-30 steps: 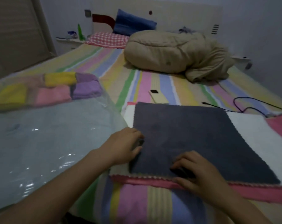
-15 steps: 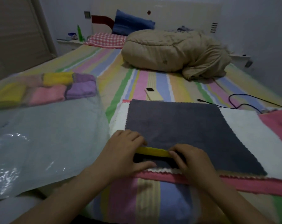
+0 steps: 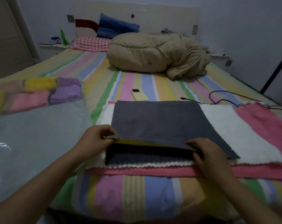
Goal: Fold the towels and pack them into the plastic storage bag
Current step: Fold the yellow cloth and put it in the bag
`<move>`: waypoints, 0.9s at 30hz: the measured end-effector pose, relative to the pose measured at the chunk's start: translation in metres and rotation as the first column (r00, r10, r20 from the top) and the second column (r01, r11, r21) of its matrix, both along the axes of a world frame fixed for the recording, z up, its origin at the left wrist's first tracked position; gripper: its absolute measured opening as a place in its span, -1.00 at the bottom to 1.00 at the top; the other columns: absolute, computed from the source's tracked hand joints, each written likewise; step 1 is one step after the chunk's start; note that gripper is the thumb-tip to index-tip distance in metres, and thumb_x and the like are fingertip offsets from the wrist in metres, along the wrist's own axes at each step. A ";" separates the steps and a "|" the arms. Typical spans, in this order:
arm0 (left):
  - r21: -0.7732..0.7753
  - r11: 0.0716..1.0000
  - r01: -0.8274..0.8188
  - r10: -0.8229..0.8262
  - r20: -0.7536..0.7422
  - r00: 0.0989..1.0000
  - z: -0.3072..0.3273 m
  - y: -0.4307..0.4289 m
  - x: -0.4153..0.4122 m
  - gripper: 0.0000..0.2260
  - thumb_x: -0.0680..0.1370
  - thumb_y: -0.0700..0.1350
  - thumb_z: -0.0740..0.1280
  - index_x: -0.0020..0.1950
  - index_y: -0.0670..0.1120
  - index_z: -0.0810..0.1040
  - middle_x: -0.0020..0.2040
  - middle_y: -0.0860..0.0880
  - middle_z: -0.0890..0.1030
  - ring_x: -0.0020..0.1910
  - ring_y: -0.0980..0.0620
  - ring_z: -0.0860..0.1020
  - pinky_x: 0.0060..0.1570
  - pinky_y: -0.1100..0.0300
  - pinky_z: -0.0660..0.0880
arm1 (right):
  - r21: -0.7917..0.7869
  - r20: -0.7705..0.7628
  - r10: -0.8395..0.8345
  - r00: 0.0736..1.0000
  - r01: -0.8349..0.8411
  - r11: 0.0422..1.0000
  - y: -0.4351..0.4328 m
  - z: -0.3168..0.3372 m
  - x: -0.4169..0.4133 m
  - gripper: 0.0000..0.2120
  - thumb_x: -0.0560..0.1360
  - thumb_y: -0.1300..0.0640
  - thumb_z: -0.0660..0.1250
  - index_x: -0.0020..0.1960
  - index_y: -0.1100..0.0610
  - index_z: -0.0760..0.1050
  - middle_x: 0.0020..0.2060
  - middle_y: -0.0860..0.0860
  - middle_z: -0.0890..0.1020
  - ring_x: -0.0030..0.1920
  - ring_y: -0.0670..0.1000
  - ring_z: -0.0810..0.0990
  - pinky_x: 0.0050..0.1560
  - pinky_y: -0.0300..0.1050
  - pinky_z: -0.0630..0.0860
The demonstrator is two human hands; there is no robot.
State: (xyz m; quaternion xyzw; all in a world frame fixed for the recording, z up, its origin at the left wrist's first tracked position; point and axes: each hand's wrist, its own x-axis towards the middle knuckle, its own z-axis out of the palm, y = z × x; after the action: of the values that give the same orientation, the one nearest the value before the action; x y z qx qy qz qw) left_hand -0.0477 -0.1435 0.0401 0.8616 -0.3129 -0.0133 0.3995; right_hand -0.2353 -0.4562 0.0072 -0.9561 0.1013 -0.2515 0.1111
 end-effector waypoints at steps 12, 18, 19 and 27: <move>-0.469 0.867 -0.170 0.087 -0.193 0.977 0.017 -0.005 0.002 -0.81 0.54 -0.22 0.35 -0.22 0.00 0.65 -0.30 0.09 0.62 -0.21 0.13 0.54 -0.11 0.27 0.44 | 0.426 0.193 -0.107 0.975 0.015 0.905 -0.078 0.031 -0.033 -0.66 0.47 0.27 0.40 -0.12 -0.22 0.59 0.07 -0.22 0.64 0.19 -0.08 0.51 0.12 -0.11 0.45; -0.606 0.780 -0.156 0.159 -0.050 0.986 0.040 -0.006 -0.011 -0.80 0.58 -0.23 0.28 -0.19 0.01 0.55 -0.39 0.21 0.57 -0.35 0.33 0.47 -0.27 0.45 0.38 | 0.688 0.336 -0.133 0.932 -0.147 0.711 -0.054 0.071 -0.044 -0.84 0.47 0.09 0.35 -0.01 -0.11 0.64 0.14 -0.18 0.61 0.07 -0.41 0.52 -0.01 -0.44 0.48; -0.605 0.782 -0.149 0.175 -0.016 0.984 0.039 -0.003 -0.013 -0.79 0.58 -0.22 0.28 -0.19 0.03 0.55 -0.40 0.23 0.56 -0.35 0.33 0.47 -0.30 0.45 0.38 | 0.706 0.353 -0.122 0.928 -0.179 0.686 -0.049 0.076 -0.048 -0.86 0.48 0.07 0.35 0.02 -0.04 0.62 0.12 -0.14 0.62 0.02 -0.42 0.53 -0.05 -0.49 0.47; -0.453 0.866 -0.211 0.250 0.026 0.968 -0.004 0.002 -0.017 -0.76 0.47 0.20 0.26 -0.16 0.07 0.58 -0.32 -0.07 0.58 -0.37 0.17 0.48 -0.38 0.14 0.39 | 0.776 0.250 -0.195 0.948 -0.076 0.626 -0.044 0.057 -0.045 -0.87 0.41 0.05 0.38 -0.27 -0.12 0.65 -0.30 -0.20 0.66 -0.22 -0.31 0.56 -0.10 -0.11 0.48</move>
State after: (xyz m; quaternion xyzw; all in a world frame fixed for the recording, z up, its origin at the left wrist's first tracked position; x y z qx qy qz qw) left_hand -0.0645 -0.1419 0.0359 0.7775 -0.2190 0.1429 0.5719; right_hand -0.2807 -0.5002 0.0641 -0.7579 0.2129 -0.3336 0.5186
